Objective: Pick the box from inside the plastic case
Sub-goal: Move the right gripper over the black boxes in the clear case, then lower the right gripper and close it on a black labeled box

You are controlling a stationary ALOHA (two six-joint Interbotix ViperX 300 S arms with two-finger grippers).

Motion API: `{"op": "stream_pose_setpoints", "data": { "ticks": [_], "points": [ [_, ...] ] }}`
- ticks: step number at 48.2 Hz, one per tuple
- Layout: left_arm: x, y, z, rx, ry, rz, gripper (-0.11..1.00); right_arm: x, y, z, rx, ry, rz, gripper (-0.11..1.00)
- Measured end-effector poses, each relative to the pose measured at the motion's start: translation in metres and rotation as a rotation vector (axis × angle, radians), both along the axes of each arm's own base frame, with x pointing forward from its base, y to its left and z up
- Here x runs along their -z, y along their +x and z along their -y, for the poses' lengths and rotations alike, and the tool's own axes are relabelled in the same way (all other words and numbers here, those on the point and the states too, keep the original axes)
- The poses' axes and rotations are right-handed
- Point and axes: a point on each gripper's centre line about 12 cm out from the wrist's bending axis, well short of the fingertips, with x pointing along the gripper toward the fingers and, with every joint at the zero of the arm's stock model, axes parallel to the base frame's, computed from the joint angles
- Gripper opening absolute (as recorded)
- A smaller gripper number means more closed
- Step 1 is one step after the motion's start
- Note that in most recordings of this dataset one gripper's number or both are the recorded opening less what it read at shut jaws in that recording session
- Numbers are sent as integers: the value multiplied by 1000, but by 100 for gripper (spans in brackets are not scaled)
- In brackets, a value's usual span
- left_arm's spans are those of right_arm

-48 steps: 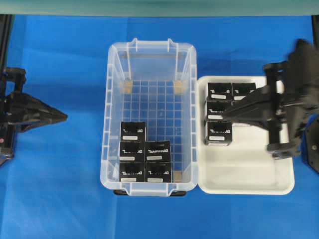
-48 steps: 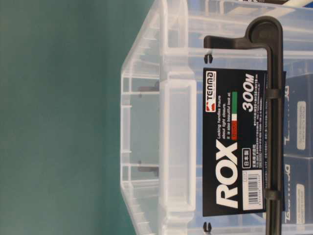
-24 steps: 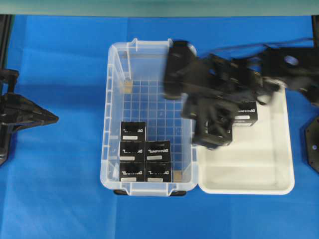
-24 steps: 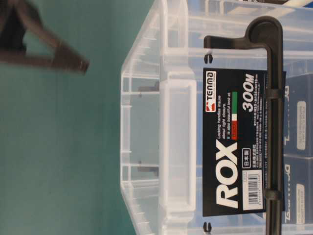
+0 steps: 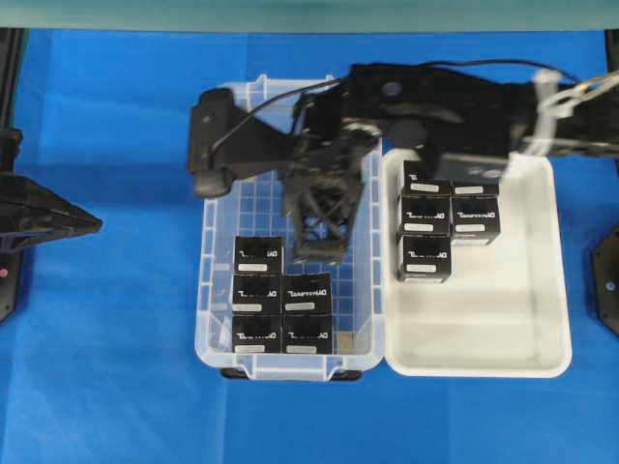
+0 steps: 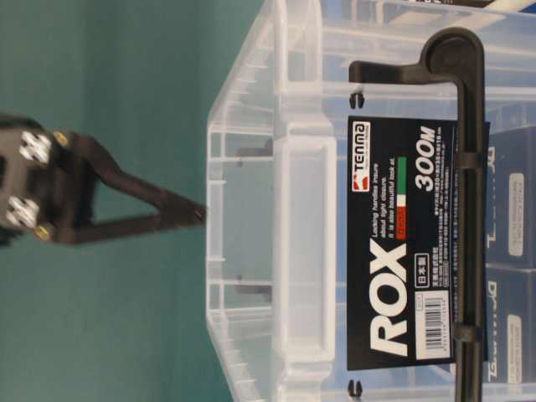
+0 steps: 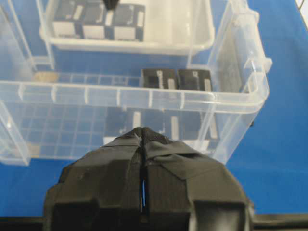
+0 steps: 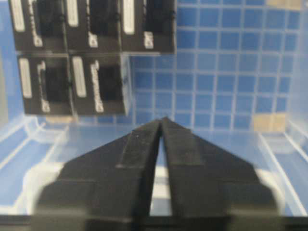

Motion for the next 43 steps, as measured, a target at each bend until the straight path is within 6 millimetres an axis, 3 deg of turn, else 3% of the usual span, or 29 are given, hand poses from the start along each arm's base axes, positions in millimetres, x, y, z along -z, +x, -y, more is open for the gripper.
{"op": "stream_pose_setpoints", "data": {
  "ticks": [9,14,25,35,43],
  "points": [
    [-10,1,0,0,0,23,-6,23,10,-3,-21,60,-27,78],
    [-12,1,1,3,0,29,-6,31,16,-2,-20,61,-1,98],
    [-11,1,1,4,0,23,-6,52,25,4,10,53,65,98],
    [-11,1,1,5,-4,20,-6,84,28,4,23,68,56,98],
    [-10,2,1,4,-9,15,-6,96,34,3,-4,56,80,98]
  ]
}}
